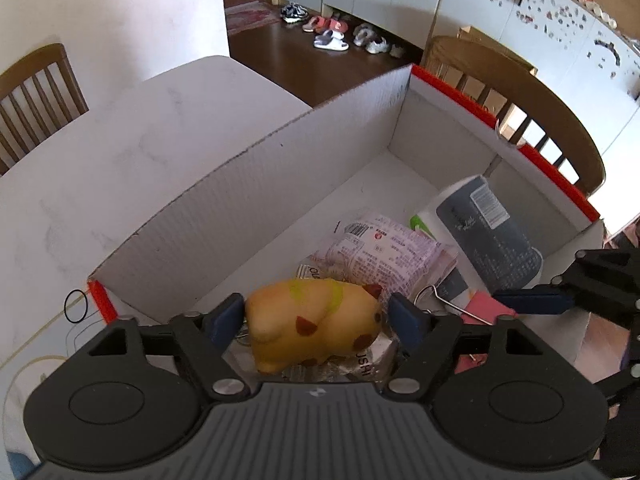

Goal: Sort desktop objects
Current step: 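Open both grippers to release the pig toy and binder clip into the box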

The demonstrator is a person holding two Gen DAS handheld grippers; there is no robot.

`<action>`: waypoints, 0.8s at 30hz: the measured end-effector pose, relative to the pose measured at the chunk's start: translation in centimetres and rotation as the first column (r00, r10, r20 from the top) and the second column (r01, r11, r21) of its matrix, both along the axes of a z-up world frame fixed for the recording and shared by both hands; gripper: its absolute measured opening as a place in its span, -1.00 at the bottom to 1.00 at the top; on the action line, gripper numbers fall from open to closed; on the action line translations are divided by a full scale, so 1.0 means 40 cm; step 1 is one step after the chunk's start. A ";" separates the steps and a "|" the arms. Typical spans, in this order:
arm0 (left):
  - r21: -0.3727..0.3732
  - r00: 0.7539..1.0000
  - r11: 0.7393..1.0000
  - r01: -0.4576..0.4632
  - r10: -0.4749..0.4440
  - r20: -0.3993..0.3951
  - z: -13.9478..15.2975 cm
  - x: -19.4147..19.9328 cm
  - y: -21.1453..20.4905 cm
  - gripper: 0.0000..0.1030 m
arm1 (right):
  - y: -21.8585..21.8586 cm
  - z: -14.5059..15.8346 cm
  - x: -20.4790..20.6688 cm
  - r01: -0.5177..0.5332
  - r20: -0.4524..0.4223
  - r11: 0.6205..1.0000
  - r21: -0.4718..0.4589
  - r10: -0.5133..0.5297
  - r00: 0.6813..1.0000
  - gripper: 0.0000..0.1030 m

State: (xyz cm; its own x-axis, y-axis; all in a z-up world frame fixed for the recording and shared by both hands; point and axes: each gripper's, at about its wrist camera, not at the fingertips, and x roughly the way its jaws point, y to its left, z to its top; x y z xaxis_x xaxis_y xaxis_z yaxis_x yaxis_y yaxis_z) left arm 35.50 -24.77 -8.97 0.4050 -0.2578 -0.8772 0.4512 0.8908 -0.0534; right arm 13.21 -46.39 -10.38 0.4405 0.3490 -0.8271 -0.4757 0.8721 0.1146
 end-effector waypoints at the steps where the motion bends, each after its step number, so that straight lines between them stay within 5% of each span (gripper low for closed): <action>1: 0.002 1.000 1.000 -0.003 0.002 0.006 0.005 -0.003 0.003 0.60 | 0.002 -0.001 -0.002 0.000 -0.001 1.000 0.000 0.000 1.000 0.13; 7: -0.019 1.000 1.000 -0.022 0.022 0.011 0.021 -0.025 0.022 0.62 | -0.001 -0.007 0.004 -0.007 -0.012 1.000 0.006 0.007 1.000 0.14; 14: -0.043 0.998 0.998 -0.039 0.041 0.039 0.045 -0.063 0.038 0.74 | -0.001 0.013 -0.006 -0.034 0.018 0.999 0.011 0.034 0.999 0.42; 24: -0.185 0.987 0.982 -0.044 0.071 0.145 0.121 -0.142 0.103 0.74 | 0.005 0.064 -0.038 -0.053 0.073 0.997 0.057 0.049 0.996 0.60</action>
State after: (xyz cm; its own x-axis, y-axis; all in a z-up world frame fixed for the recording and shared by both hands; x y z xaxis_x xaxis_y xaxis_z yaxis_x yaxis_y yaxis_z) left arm 29.81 -20.63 -4.13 0.5478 -0.3783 -0.7462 0.4145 0.8975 -0.1507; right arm 11.71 -46.20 -7.81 0.4780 0.4201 -0.7714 -0.5283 0.8391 0.1295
